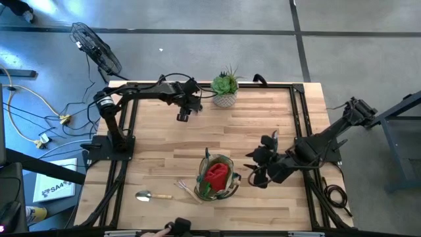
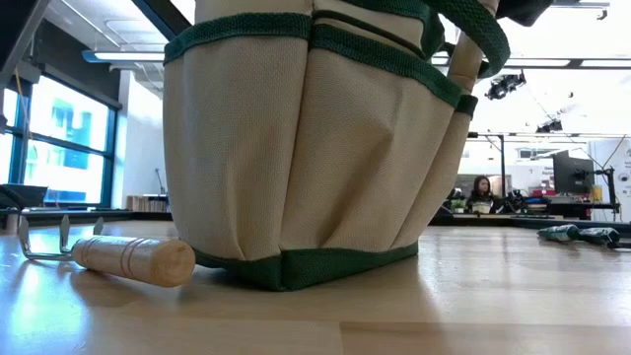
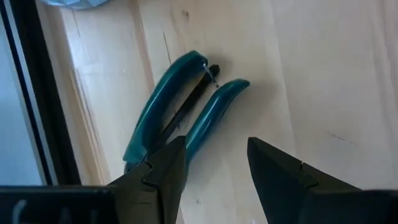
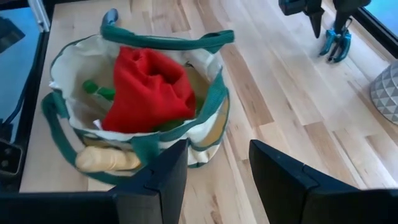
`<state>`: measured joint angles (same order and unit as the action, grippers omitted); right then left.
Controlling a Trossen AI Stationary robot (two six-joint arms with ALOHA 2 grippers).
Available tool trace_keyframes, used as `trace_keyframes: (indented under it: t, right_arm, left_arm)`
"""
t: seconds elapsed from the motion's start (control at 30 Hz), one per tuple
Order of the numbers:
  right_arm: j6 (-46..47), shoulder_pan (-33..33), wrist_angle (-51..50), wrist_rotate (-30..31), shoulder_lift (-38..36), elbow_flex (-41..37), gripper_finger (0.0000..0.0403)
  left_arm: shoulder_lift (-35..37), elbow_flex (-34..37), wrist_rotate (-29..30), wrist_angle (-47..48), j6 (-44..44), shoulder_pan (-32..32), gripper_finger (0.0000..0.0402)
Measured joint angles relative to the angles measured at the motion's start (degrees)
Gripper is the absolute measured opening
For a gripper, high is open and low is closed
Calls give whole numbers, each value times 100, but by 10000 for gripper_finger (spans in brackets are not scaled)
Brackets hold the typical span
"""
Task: Pick & Place Garden tools in Gardening bag
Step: Put the green shear scissors into the white gardening bag
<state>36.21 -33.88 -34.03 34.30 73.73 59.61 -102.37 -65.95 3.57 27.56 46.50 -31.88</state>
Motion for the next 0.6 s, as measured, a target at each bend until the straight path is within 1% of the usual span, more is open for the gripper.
trace_keyframes:
  t: [0.13,0.3,0.6]
  right_arm:
    - [7,102,3,-137,0,0,165]
    - [4,137,4,-166,0,0,165]
    - [-30,141,31,-166,0,0,165]
  left_arm:
    - [-52,-2,-8,115,-23,-37,166]
    - [-258,-2,29,187,-23,-37,166]
    - [-339,-4,191,-129,-32,-37,166]
